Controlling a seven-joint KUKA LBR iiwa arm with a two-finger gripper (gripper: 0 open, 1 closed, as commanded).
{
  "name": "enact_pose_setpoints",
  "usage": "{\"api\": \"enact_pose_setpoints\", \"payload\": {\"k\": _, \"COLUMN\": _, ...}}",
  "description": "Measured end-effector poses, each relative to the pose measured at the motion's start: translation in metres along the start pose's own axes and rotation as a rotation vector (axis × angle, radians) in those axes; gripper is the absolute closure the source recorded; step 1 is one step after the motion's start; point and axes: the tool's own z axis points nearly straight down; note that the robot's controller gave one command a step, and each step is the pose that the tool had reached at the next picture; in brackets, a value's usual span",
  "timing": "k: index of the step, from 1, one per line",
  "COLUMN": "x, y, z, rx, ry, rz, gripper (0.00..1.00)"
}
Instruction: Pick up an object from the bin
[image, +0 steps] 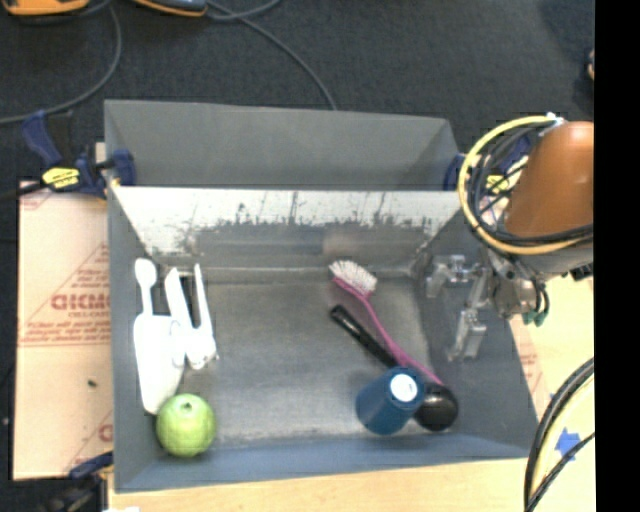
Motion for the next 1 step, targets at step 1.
{"api": "enact_pose_setpoints", "payload": {"k": 1, "x": -0.0015, "y": 0.0007, "z": -0.0049, "rx": 0.001, "ry": -0.008, "rz": -0.004, "gripper": 0.00}}
